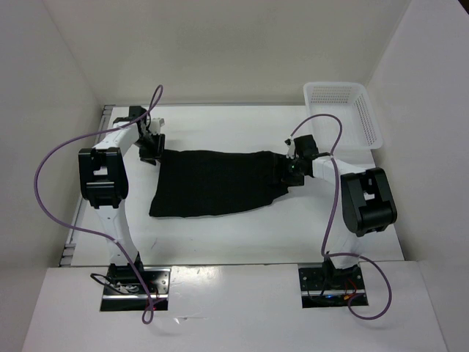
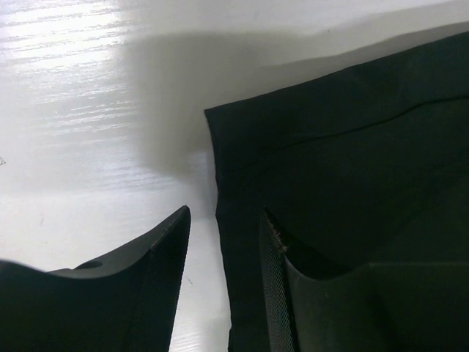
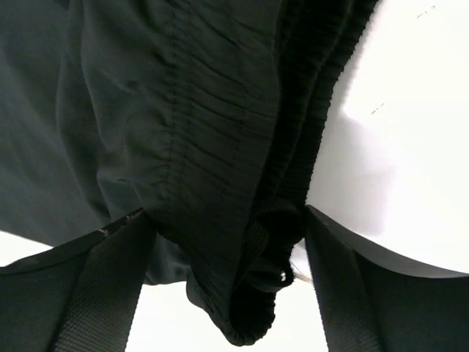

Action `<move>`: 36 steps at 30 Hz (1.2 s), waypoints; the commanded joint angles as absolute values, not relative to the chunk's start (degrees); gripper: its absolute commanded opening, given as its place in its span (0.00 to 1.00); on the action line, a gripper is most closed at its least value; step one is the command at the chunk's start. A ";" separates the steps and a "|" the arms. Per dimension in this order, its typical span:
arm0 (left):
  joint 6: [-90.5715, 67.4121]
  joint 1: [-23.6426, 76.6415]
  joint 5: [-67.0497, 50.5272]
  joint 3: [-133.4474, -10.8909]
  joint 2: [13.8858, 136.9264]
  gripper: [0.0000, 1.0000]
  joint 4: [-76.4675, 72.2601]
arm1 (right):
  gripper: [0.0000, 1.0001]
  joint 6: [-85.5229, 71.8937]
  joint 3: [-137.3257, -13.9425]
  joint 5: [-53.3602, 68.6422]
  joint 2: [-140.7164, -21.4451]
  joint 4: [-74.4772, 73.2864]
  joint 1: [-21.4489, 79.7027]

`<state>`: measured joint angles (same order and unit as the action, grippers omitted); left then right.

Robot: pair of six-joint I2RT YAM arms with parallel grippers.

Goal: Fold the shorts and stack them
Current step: Fold the shorts

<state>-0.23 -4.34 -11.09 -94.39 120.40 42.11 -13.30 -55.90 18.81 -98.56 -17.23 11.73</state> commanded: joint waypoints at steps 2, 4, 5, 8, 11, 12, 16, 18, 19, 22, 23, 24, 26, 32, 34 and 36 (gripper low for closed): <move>0.00 -4.66 -10.81 -93.26 118.12 0.50 42.98 | 0.73 -17.31 -54.93 17.23 -103.09 -14.33 11.78; 0.00 -4.66 -10.81 -92.72 118.12 0.50 43.51 | 0.61 -18.01 -54.93 17.23 -103.80 -13.80 11.78; 0.00 -4.66 -11.33 -92.12 118.12 0.50 43.51 | 0.54 -18.02 -54.93 17.23 -103.80 -13.80 11.78; 0.00 -4.66 -12.83 -91.59 119.35 0.50 44.56 | 0.35 -18.02 -54.40 17.23 -103.80 -13.80 11.78; 0.00 -4.66 -13.54 -91.58 119.36 0.50 45.09 | 0.15 -17.32 -54.40 17.23 -102.40 -13.80 11.78; 0.00 -4.66 -14.06 -91.58 119.88 0.50 45.09 | 0.06 -17.31 -54.40 17.23 -101.78 -13.80 11.78; 0.00 -4.66 -15.21 -92.11 119.88 0.50 45.62 | 0.00 -13.72 -56.33 16.70 -99.85 -15.03 11.78; 0.00 -4.66 -16.34 -92.11 119.88 0.50 46.14 | 0.00 -11.17 -58.52 15.56 -98.36 -16.96 11.78; 0.00 -4.66 -16.35 -92.11 119.88 0.50 46.14 | 0.00 -10.21 -59.32 15.03 -97.83 -17.48 11.78; 0.00 -4.13 -16.96 -92.11 119.88 0.52 46.76 | 0.00 -5.99 -62.48 13.02 -95.46 -20.38 11.78; 0.00 -4.13 -17.48 -92.11 119.88 0.52 46.76 | 0.00 -4.76 -63.27 12.22 -94.93 -21.35 11.78; 0.00 -4.13 -18.36 -92.63 119.27 0.53 46.76 | 0.00 -1.96 -64.76 11.61 -94.31 -23.53 11.78; 0.00 -3.52 -19.59 -92.64 119.27 0.53 46.76 | 0.00 0.34 -66.09 9.15 -93.43 -26.00 11.78; 0.00 0.69 -23.55 -93.16 123.56 0.53 46.76 | 0.00 8.08 -70.13 -0.05 -90.35 -32.95 13.01; 0.00 2.19 -25.22 -94.65 124.89 0.53 45.53 | 0.00 11.05 -71.62 -3.85 -90.35 -34.97 13.01; 0.00 4.29 -27.49 -96.06 126.82 0.55 44.74 | 0.00 13.09 -75.13 -8.86 -90.35 -36.90 13.54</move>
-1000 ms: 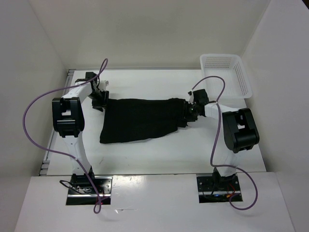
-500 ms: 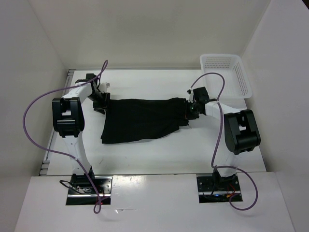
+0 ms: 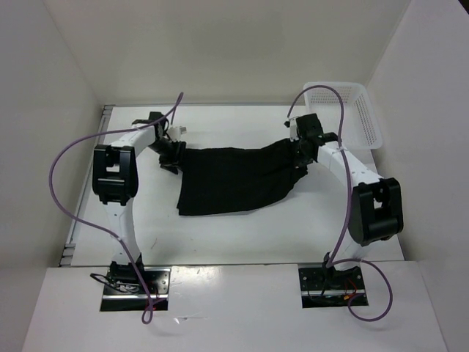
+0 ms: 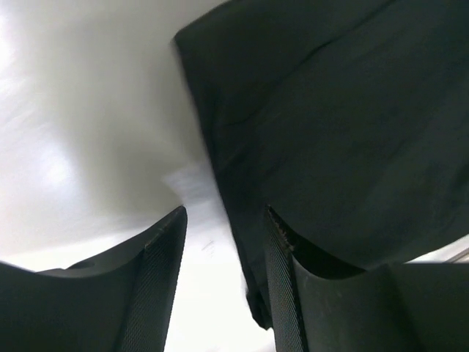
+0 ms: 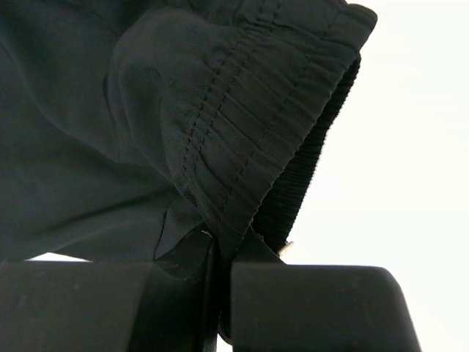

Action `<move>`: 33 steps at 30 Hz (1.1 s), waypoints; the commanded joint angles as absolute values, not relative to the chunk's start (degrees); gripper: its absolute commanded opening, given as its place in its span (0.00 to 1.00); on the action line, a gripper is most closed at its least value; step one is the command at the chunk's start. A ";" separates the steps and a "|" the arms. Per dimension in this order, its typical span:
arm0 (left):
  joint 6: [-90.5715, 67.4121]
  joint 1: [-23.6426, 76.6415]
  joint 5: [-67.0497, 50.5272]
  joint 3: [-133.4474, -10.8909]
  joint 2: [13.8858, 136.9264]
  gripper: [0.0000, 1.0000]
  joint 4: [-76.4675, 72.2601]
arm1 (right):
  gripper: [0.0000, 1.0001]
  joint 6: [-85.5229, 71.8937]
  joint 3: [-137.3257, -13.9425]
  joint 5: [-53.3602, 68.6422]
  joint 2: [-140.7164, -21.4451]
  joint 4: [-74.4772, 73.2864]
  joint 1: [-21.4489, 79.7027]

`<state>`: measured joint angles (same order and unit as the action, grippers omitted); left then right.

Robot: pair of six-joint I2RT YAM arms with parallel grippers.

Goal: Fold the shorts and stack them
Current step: Fold the shorts

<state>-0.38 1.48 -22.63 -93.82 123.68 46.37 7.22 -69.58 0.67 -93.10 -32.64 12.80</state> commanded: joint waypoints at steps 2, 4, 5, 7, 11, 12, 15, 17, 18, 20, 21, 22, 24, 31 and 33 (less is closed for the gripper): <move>0.00 5.71 -29.00 -98.68 128.92 0.55 44.13 | 0.00 15.90 -78.73 -12.37 -91.05 -40.24 15.28; 0.00 7.82 -30.40 -100.80 130.51 0.55 43.51 | 0.00 17.31 -80.06 -18.53 -91.85 -40.78 16.87; 0.00 8.52 -30.41 -101.85 132.08 0.55 43.51 | 0.00 18.79 -81.20 -20.28 -92.63 -40.78 18.53; 0.00 10.45 -30.93 -104.58 134.11 0.55 42.90 | 0.00 20.47 -84.18 -23.28 -93.77 -41.39 19.77; 0.00 12.48 -31.55 -106.08 136.14 0.51 42.89 | 0.00 21.62 -90.61 -25.83 -98.68 -43.59 24.41; 0.00 13.26 -32.25 -106.69 136.93 0.51 42.37 | 0.00 21.62 -91.31 -26.36 -99.40 -43.59 25.83; 0.00 13.80 -32.78 -107.40 138.51 0.48 42.36 | 0.00 22.85 -91.85 -27.07 -101.51 -43.59 32.33; 0.00 13.80 -32.26 -107.93 139.22 0.43 42.36 | 0.00 22.85 -93.24 -27.07 -103.17 -43.59 36.62; 0.00 13.80 -32.26 -107.93 139.74 0.40 42.36 | 0.00 23.46 -93.25 -27.59 -103.71 -43.07 37.96; 0.00 13.80 -32.26 -107.93 139.75 0.37 42.36 | 0.00 24.25 -94.04 -28.12 -104.76 -42.54 42.25; 0.00 13.80 -32.26 -108.45 139.75 0.33 42.36 | 0.00 24.26 -94.04 -28.65 -105.55 -42.54 43.75; 0.00 13.80 -32.26 -108.46 139.75 0.32 42.36 | 0.00 25.04 -94.04 -28.65 -105.56 -41.84 45.25; 0.00 13.80 -32.26 -108.98 139.75 0.32 42.36 | 0.00 25.05 -94.74 -28.65 -107.30 -41.84 48.94; 0.00 12.74 -33.40 -108.98 139.75 0.30 42.36 | 0.00 26.28 -100.89 -26.28 -113.63 -41.22 53.17; 0.00 12.74 -33.40 -108.98 139.75 0.30 42.36 | 0.00 26.89 -101.43 -25.66 -115.83 -41.22 53.70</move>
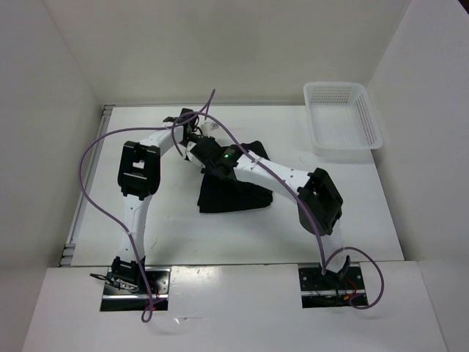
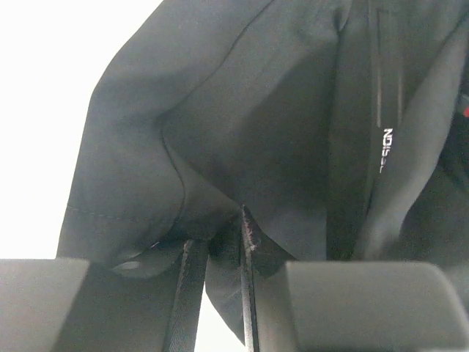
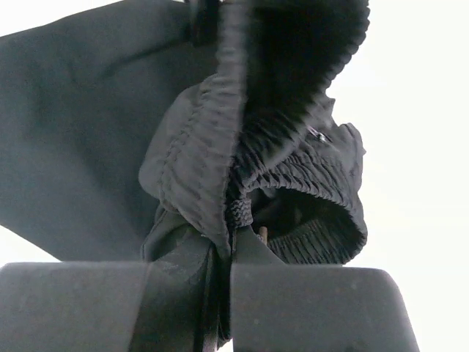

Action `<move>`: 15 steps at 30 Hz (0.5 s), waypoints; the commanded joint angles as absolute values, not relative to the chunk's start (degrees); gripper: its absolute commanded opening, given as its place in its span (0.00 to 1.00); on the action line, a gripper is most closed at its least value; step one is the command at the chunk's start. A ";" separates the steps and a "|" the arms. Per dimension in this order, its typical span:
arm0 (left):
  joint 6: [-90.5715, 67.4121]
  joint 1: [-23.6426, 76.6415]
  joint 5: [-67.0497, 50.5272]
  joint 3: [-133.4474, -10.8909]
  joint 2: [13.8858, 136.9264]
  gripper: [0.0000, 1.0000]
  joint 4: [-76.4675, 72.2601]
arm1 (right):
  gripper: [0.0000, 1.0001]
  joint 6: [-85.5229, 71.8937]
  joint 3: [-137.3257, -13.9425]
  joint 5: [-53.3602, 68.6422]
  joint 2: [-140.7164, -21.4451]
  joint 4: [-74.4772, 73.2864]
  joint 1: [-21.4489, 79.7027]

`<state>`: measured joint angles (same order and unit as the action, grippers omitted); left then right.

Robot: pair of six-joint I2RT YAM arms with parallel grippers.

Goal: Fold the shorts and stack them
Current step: Fold the shorts

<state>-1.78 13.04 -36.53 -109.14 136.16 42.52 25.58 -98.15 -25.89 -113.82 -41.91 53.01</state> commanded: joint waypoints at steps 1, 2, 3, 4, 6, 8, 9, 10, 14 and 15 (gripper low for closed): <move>0.00 12.22 -33.40 -108.98 139.75 0.30 42.36 | 0.00 26.89 -102.30 -25.14 -116.36 -41.22 53.70; 0.00 12.22 -33.40 -108.98 139.75 0.30 42.36 | 0.00 26.89 -102.30 -25.14 -116.37 -41.22 54.22; 0.00 12.22 -33.40 -108.98 139.75 0.32 42.36 | 0.00 26.89 -102.30 -25.14 -116.98 -41.22 54.23; 0.00 12.22 -33.40 -108.98 139.75 0.34 42.36 | 0.00 26.89 -102.30 -25.14 -116.98 -41.22 54.23; 0.00 12.22 -33.40 -108.98 139.75 0.34 42.36 | 0.00 26.89 -100.56 -25.14 -116.98 -40.70 54.23; 0.00 12.22 -33.40 -108.98 139.75 0.35 42.36 | 0.00 26.89 -98.71 -25.66 -116.98 -40.69 54.23; 0.00 12.22 -33.40 -108.98 139.22 0.35 42.36 | 0.00 26.89 -98.18 -25.66 -116.46 -40.69 54.23; 0.00 12.22 -33.40 -108.98 139.22 0.37 42.36 | 0.00 26.89 -98.17 -25.66 -115.76 -40.69 54.23; 0.00 12.22 -32.00 -110.04 139.22 0.43 42.89 | 0.02 25.85 -97.56 -25.66 -115.22 -40.17 54.23; 0.00 12.22 -31.99 -110.04 139.22 0.43 42.89 | 0.21 25.84 -97.56 -25.14 -115.22 -40.17 54.23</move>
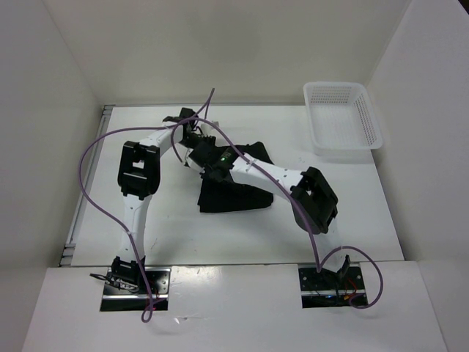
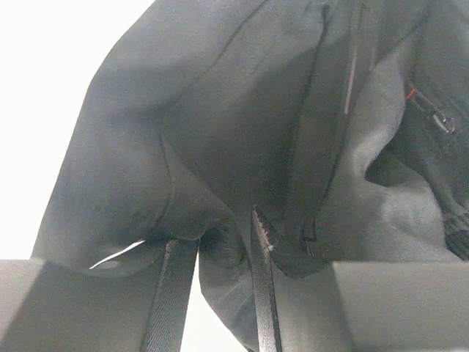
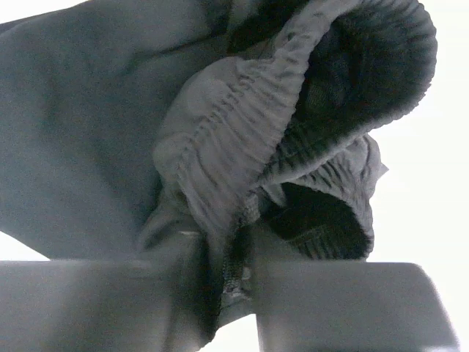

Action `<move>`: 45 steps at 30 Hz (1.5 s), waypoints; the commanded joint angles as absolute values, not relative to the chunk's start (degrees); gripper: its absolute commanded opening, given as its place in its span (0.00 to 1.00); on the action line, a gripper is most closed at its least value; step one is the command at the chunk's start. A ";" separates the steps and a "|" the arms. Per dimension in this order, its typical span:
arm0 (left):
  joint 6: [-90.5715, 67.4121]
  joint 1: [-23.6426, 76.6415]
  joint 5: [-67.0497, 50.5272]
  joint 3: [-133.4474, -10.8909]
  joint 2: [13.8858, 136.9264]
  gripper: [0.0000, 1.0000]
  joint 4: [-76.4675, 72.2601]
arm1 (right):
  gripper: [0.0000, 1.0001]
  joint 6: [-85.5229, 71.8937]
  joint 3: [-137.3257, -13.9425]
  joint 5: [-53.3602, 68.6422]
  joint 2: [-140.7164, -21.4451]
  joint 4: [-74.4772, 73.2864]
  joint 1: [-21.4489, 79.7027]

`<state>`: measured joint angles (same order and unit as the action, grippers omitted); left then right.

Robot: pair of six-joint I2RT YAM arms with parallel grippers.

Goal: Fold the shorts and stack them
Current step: Fold the shorts

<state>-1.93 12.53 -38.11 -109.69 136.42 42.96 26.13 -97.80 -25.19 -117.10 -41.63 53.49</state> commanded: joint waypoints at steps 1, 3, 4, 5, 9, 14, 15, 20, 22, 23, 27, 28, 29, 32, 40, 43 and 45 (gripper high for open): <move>0.00 12.22 -31.12 -110.04 139.22 0.43 42.89 | 0.34 25.84 -99.30 -24.09 -115.22 -40.17 54.23; 0.00 11.69 -30.50 -110.04 139.22 0.44 42.89 | 0.60 23.83 -101.76 -21.72 -115.22 -40.78 54.75; 0.00 11.69 -30.50 -110.04 139.22 0.44 42.89 | 0.68 23.12 -104.65 -18.66 -115.22 -41.65 54.76; 0.00 11.69 -29.98 -110.56 139.22 0.44 42.89 | 0.73 22.33 -106.42 -16.63 -114.53 -42.27 54.76; 0.00 11.69 -29.97 -110.57 139.22 0.44 43.41 | 0.80 17.59 -114.24 -7.13 -111.11 -43.51 55.46; 0.00 11.69 -27.52 -111.88 137.99 0.47 44.03 | 0.61 16.96 -106.72 -12.55 -106.35 -38.15 53.71; 0.00 11.69 -26.90 -111.88 137.47 0.47 44.03 | 0.55 16.96 -104.52 -12.57 -106.35 -38.14 52.40; 0.00 11.69 -28.03 -111.88 135.44 0.48 44.65 | 0.56 16.26 -98.88 -9.33 -106.34 -37.53 44.65; 0.00 11.69 -28.04 -111.88 135.44 0.48 45.26 | 0.57 14.69 -98.88 -8.09 -107.13 -37.53 44.04; 0.00 11.69 -28.04 -111.88 134.92 0.48 45.26 | 0.58 14.68 -98.88 -8.09 -107.92 -37.53 44.03; 0.00 11.69 -27.51 -111.88 133.34 0.50 45.79 | 0.63 14.68 -97.04 -8.79 -109.60 -36.83 44.03; 0.00 11.69 -27.51 -111.88 133.33 0.50 45.79 | 0.63 14.68 -97.03 -8.79 -109.60 -36.30 44.03; 0.00 11.69 -27.51 -111.88 133.33 0.51 45.79 | 0.63 14.68 -97.03 -8.79 -110.30 -36.30 44.03; 0.00 11.69 -26.29 -111.88 132.80 0.55 45.79 | 0.66 14.68 -97.03 -9.40 -111.01 -35.77 44.03; 0.00 8.53 -24.79 -115.14 128.33 1.00 43.86 | 0.61 15.21 -95.89 -15.38 -113.47 -33.13 46.31; 0.00 6.51 -24.17 -111.72 123.59 1.00 41.75 | 0.55 15.21 -95.89 -18.27 -115.39 -31.73 46.32; 0.00 5.89 -24.17 -108.48 120.51 1.00 41.75 | 0.42 15.21 -95.89 -19.60 -116.10 -30.85 46.32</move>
